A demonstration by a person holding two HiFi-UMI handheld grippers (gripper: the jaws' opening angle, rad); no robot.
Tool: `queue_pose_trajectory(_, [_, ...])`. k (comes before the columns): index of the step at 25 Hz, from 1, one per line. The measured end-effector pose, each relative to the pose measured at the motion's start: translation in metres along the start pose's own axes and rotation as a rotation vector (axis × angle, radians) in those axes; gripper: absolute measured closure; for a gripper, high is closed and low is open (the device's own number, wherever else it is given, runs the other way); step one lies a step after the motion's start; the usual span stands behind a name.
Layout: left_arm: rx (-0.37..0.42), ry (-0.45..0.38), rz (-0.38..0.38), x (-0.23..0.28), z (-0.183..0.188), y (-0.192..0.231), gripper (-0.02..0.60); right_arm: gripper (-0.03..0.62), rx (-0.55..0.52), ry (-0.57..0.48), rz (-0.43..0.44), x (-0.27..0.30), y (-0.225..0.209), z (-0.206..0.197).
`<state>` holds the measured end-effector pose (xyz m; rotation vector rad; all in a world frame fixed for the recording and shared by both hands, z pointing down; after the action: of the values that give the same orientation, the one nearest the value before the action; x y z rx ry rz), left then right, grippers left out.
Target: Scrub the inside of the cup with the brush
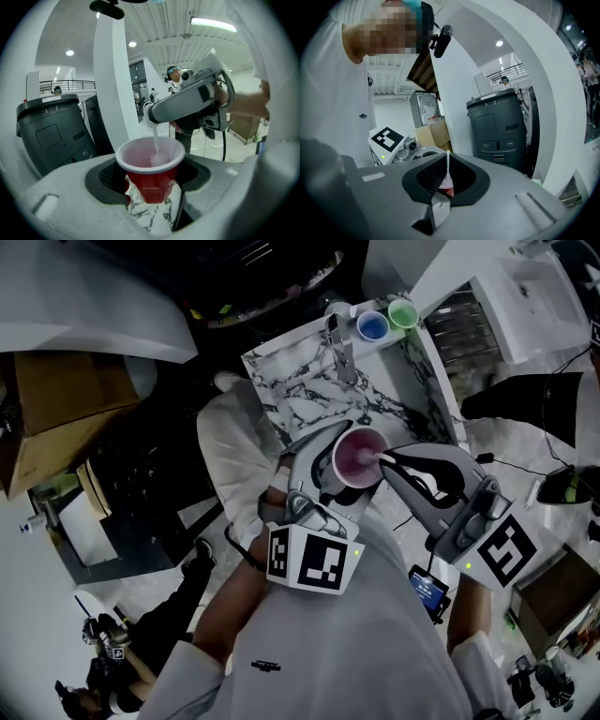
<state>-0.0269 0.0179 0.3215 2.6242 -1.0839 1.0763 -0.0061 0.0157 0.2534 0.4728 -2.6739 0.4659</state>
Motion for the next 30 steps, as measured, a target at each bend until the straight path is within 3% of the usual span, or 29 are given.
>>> queue_pose_trajectory(4, [0.017,0.008,0.001,0.0,-0.003,-0.001,0.284,0.572,-0.042,-0.017,-0.024,0.009,-0.003,0.007])
queue_pose_trajectory(11, [0.026,0.002,-0.008,-0.003,-0.004,-0.002,0.285,0.572,-0.07,-0.036,0.012,0.028,0.017,0.02])
queue_pose_trajectory(17, [-0.001,-0.01,-0.016,-0.004,-0.004,0.009,0.285,0.572,-0.055,0.022,0.052,0.029,0.029,0.012])
queue_pose_trajectory(30, [0.032,-0.001,-0.094,0.009,-0.003,0.01,0.284,0.571,0.026,0.046,-0.097,0.0,0.0,-0.006])
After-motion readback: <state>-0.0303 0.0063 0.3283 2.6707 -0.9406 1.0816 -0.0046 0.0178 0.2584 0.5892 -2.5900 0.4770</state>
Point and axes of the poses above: the fingertips, and each gripper's own axes: x forward along the fingers, y to its left, z out of its top, the point moved 2 cm from there along -x, backward along the fingers, and after that the axes turned 11 degrees about y, right-handed, at the moved point
